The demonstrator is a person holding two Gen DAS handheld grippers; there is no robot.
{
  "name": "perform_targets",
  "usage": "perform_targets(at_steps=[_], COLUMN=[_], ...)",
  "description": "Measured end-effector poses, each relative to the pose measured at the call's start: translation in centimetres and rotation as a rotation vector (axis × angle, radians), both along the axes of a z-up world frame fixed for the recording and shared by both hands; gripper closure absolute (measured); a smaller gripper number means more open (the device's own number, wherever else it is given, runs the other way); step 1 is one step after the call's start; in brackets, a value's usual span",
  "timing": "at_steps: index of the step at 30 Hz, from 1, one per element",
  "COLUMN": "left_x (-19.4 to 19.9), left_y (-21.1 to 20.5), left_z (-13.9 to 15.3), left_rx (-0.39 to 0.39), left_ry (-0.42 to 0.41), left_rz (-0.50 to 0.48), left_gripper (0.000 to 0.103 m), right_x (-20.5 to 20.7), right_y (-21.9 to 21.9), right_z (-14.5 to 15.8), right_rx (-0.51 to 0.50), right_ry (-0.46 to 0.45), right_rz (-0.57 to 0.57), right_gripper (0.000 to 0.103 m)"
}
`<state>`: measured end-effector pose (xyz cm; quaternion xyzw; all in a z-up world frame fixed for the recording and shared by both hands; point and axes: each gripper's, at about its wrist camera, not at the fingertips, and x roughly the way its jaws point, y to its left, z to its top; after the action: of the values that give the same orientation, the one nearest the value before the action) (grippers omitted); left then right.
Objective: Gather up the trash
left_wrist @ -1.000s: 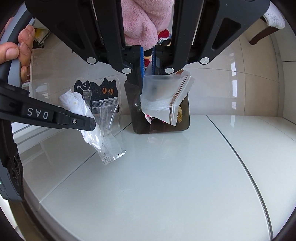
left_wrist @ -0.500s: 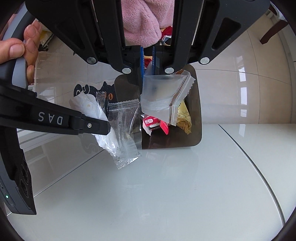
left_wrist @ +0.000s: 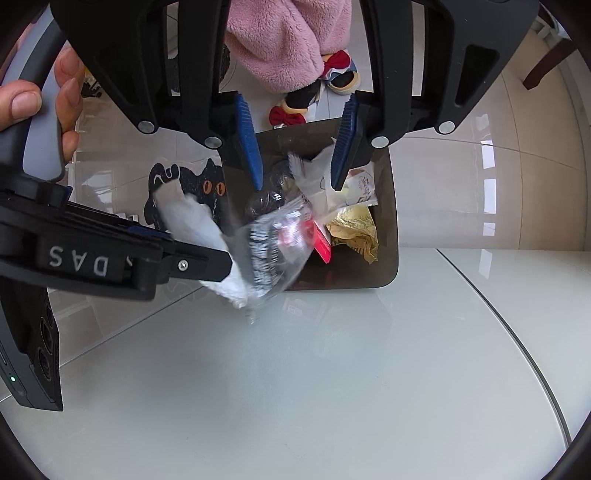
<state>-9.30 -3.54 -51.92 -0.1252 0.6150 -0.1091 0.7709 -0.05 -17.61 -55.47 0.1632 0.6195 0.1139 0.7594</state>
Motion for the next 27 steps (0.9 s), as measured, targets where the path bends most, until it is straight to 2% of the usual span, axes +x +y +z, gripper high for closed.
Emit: perform_targets(at_steps=[3,6,11,13,16,19,24,27], left_x=[0.0,-0.2,-0.3,-0.4,-0.7,-1.1,-1.8,-2.2], left_y=[0.1,0.3,0.2,0.3,0.5,0.8,0.9,1.0], left_z=[0.1,0.5,1.6,2.5,4.6,6.9,11.9,15.6], left_rx=[-0.004,-0.008,-0.003,0.008,0.004,-0.007,0.012,0.023], left_ry=[0.004,0.007,0.0,-0.002,-0.015,-0.027,-0.077,-0.118], left_rz=[0.004,0.015,0.027,0.036,0.059,0.063,0.048,0.041], left_gripper=[0.057,0.048,0.036,0.024,0.015,0.008,0.008,0.008], right_x=[0.1,0.2,-0.1,-0.3,-0.9,-1.6,-3.2,-4.2], right_y=[0.2,0.3,-0.2,-0.6,-1.2,-1.9,-3.3,-3.6], right_z=[0.4,0.7,1.8,2.7,4.9,7.4,12.7,16.7], right_rx=[-0.006,0.0,-0.003,-0.005,-0.005,-0.006,-0.004,-0.042], right_ry=[-0.005,-0.004,-0.012,-0.022,-0.044,-0.066,-0.116,-0.166], right_rz=[0.0,-0.004,-0.019,-0.028,-0.032,-0.033,-0.043,-0.021], right_gripper=[0.045,0.038,0.018,0.011,0.005,0.005,0.003,0.003])
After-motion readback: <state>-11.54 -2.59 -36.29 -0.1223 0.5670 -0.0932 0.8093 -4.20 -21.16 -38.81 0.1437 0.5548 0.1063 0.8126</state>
